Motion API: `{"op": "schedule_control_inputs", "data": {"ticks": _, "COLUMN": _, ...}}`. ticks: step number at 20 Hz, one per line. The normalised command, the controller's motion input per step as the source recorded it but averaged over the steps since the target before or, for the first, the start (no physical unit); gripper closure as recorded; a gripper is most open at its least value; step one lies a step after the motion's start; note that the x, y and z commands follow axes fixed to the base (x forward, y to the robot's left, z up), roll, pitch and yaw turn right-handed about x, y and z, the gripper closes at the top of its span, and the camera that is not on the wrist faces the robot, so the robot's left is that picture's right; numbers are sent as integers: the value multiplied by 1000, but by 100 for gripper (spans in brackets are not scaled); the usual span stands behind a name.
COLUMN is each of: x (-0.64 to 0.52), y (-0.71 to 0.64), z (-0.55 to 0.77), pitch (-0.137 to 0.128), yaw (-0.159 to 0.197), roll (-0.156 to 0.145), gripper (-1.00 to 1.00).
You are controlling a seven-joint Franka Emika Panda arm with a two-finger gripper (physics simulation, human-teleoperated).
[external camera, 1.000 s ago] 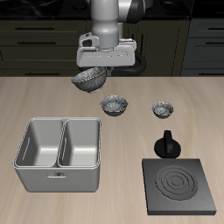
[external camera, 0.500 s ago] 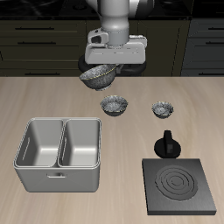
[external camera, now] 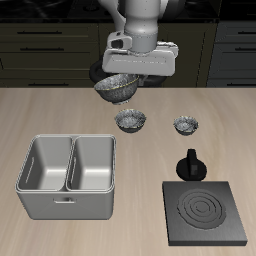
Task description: Place the largest bowl in the left side of the drainer and the medium bowl in the right side
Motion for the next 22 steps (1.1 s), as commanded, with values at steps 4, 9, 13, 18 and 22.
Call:
{"op": "schedule_control_inputs", "data": {"ticks": 4, "x": 323, "y": 36, "z": 302, "pitch": -6, "yaw": -37, "roll": -52, "gripper": 100}}
{"op": "schedule_control_inputs", "data": {"ticks": 9, "x": 300, "y": 33, "z": 188, "pitch": 16, "yaw": -4, "roll": -22, "gripper": 100}}
{"op": "schedule_control_inputs", "data": {"ticks": 13, "x": 493, "y": 18, "z": 86, "pitch": 39, "yaw": 24, "roll": 16, "gripper": 100}}
{"op": "schedule_control_inputs", "data": {"ticks": 18, "x": 513, "y": -73, "z": 57, "pitch": 31, "yaw": -9, "roll": 14, "gripper": 100}}
{"op": "schedule_control_inputs", "data": {"ticks": 22, "x": 406, "y": -89, "z": -15, "pitch": 4, "yaw": -15, "roll": -20, "gripper": 100}}
